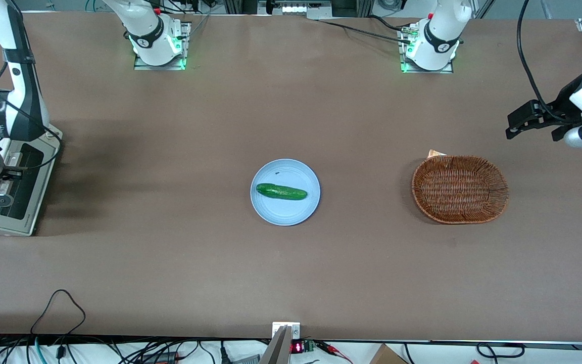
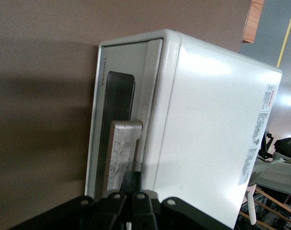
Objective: Open oven door with right arm only
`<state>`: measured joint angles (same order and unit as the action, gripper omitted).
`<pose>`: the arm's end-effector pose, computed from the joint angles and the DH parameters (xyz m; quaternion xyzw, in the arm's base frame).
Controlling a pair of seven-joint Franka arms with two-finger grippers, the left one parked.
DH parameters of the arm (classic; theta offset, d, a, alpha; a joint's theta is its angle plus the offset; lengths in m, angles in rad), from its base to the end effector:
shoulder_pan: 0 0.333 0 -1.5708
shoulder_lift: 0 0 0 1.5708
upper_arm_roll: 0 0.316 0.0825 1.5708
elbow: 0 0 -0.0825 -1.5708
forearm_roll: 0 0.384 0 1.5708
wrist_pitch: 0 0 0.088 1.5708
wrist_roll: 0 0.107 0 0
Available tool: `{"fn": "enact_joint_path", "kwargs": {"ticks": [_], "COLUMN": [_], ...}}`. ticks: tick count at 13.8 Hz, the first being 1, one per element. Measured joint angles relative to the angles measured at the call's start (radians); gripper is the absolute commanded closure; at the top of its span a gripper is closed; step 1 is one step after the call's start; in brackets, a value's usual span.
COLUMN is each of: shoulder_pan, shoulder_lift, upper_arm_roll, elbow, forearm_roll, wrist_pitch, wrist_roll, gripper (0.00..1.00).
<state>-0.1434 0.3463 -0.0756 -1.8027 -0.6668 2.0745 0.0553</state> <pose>0.6161 -0.1660 0.3588 0.9547 0.0399 -0.0601 0.2888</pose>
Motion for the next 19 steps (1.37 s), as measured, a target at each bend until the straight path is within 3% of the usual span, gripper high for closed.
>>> {"fn": "enact_joint_path", "kwargs": {"ticks": [19], "shoulder_pan": [0.007], "shoulder_lift": [0.000], "upper_arm_roll": [0.012], "elbow": [-0.056], "forearm_roll": [-0.004], "wrist_pitch": [0.059], "wrist_roll": [0.023], "gripper": [1.00]}}
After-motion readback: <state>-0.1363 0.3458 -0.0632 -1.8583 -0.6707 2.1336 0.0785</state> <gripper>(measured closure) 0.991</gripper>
